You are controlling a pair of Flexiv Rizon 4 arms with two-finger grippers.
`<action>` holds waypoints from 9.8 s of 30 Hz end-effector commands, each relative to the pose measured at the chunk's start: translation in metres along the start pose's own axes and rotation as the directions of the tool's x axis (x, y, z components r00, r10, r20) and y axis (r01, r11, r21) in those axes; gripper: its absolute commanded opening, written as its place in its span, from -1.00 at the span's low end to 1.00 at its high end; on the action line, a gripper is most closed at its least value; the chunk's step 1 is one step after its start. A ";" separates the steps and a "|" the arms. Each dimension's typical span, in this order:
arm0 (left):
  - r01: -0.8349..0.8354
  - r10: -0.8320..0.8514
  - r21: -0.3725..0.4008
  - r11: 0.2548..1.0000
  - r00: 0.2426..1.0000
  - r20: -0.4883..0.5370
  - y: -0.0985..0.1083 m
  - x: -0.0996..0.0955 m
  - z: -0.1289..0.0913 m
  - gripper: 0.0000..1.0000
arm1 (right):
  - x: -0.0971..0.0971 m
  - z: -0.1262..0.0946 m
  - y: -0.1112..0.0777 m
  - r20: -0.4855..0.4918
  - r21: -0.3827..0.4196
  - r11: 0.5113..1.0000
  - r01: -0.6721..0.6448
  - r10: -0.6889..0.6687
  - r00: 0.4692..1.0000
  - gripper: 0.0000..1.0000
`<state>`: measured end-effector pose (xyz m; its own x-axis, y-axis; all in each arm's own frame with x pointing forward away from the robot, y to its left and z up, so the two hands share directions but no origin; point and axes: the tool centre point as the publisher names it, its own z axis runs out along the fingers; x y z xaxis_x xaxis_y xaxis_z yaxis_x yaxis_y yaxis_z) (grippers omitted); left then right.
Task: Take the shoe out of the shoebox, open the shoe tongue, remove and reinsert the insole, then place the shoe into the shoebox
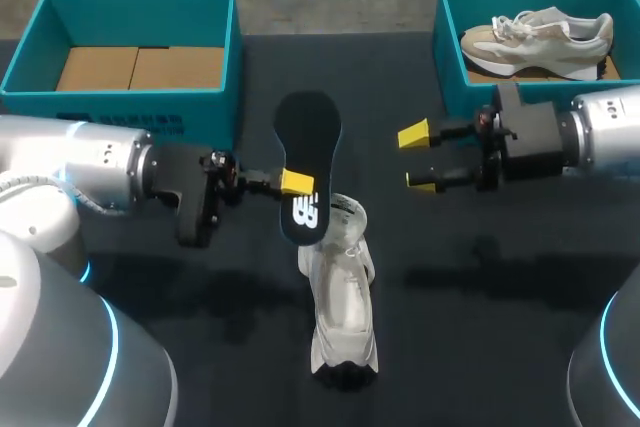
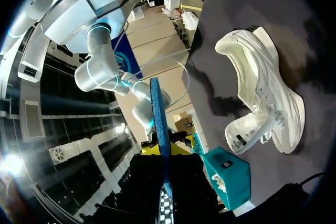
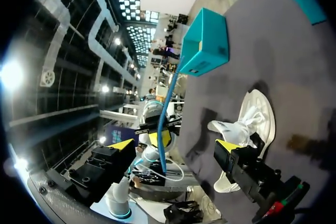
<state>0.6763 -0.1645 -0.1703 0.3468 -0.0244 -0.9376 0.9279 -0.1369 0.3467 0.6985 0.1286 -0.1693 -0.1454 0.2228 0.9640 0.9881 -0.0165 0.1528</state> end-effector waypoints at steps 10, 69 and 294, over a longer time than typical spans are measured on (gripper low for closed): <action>-0.003 0.003 0.001 1.000 1.000 0.002 0.001 0.001 0.003 -1.00 | -0.010 0.024 0.033 0.016 0.032 0.999 0.030 -0.030 0.999 1.00; -0.054 0.049 -0.075 0.996 0.997 -0.061 0.012 0.016 0.017 -1.00 | 0.014 0.090 0.029 0.053 0.026 0.998 -0.051 0.049 0.997 0.03; 0.196 -0.225 -0.323 0.926 0.973 -0.056 0.069 -0.040 -0.114 1.00 | -0.015 0.102 0.014 -0.001 0.030 0.997 -0.075 0.075 0.997 -1.00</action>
<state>0.7477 -0.0595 -0.0995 0.0866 0.3490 -0.9331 0.9900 0.0742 0.1197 0.7202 0.2228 -0.2031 -0.0701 0.2187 0.9733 0.9974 -0.0030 0.0725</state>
